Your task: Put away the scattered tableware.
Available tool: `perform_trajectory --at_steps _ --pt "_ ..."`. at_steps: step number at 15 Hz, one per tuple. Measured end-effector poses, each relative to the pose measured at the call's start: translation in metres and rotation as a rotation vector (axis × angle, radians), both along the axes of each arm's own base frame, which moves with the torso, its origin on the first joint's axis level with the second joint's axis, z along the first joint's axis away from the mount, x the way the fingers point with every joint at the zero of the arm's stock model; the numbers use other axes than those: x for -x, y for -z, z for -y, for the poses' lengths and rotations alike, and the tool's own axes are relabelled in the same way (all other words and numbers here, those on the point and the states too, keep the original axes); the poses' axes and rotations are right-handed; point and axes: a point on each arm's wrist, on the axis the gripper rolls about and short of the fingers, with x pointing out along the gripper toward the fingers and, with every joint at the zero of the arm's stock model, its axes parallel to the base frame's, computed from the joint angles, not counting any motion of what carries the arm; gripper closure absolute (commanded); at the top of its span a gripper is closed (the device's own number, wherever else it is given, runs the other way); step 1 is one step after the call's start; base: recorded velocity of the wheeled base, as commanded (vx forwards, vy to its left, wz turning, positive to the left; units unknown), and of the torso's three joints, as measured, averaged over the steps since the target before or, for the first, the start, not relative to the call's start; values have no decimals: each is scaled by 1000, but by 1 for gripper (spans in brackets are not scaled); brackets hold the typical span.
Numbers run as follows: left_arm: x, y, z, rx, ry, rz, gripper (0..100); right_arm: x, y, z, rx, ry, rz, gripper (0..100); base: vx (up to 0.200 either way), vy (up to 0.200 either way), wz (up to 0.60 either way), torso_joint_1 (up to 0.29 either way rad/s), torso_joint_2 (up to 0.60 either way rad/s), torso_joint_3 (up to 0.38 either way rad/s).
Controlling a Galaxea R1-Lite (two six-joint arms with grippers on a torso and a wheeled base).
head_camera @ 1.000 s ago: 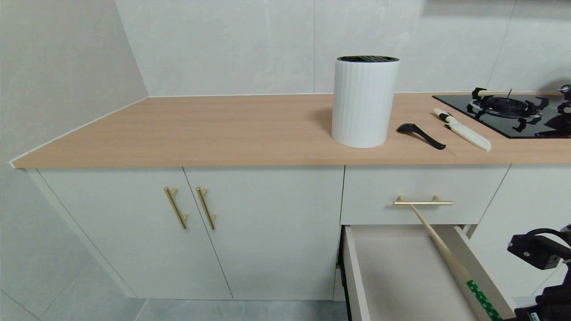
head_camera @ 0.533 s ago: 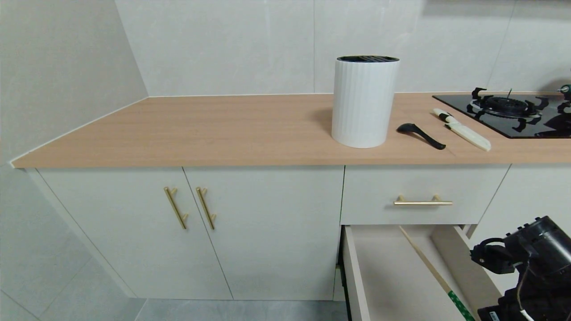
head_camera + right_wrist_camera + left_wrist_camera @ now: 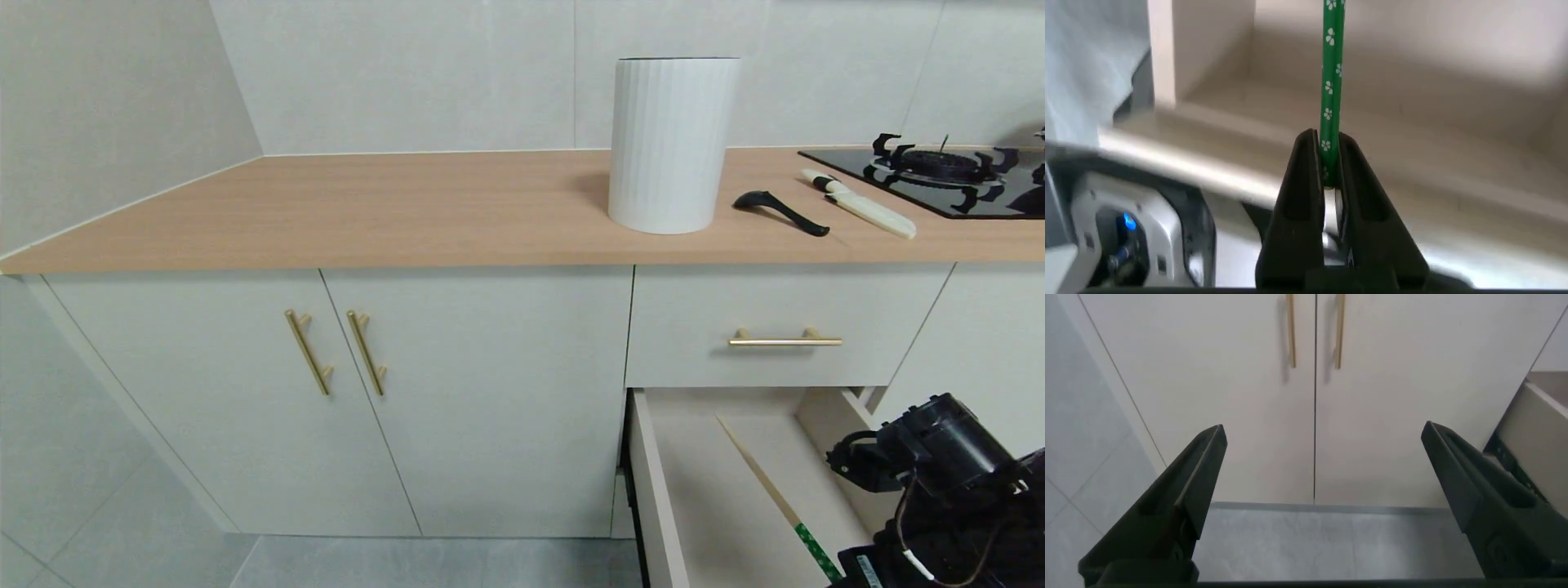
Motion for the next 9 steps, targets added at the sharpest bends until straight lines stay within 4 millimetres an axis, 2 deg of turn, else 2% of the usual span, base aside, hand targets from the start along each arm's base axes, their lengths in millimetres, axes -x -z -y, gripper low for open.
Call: perform_trajectory --at_steps 3,5,7,9 --pt "0 0 0 0 0 1 0 -23 -4 -9 -50 -1 127 100 0 0 0 -4 25 19" --pt "0 0 0 0 0 1 0 -39 -2 -16 -42 1 126 100 0 0 0 0 0 0" --pt "0 0 0 0 1 1 0 -52 10 -24 -14 -6 80 100 0 0 0 0 0 0" --pt "0 0 0 0 0 1 0 -54 23 -31 9 -24 44 100 0 0 0 0 0 0"
